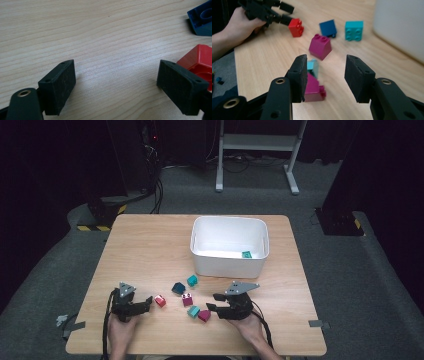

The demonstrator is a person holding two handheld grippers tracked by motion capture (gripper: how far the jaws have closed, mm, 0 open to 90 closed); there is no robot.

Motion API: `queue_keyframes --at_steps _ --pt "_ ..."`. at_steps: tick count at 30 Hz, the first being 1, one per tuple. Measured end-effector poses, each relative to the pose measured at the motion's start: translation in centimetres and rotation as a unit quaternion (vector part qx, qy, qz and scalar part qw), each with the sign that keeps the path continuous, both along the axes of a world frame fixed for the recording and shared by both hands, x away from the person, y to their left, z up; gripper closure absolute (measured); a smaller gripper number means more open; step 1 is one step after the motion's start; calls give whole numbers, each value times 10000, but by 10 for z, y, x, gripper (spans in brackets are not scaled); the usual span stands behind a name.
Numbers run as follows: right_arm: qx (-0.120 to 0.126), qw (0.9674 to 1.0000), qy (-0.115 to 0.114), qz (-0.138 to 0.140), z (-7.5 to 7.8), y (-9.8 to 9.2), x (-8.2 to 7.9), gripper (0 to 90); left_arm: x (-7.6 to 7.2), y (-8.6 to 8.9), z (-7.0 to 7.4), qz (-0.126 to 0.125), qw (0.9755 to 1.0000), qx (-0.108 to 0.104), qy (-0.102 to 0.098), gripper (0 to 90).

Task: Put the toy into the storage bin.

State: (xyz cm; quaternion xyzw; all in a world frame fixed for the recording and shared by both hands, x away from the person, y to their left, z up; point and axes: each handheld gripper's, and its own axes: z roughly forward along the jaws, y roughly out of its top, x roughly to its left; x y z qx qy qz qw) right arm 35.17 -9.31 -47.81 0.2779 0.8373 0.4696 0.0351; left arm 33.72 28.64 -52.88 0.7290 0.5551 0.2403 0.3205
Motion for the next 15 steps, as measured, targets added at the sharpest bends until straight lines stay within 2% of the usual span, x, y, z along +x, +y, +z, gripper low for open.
queue_keyframes --at_steps 7,15 --pt "-109 9997 143 177 -16 11 -8 527 0 0 0 1 10000 0 -3 155" --pt "-200 9993 179 261 -26 20 -10 507 0 0 0 0 10000 1 0 155"
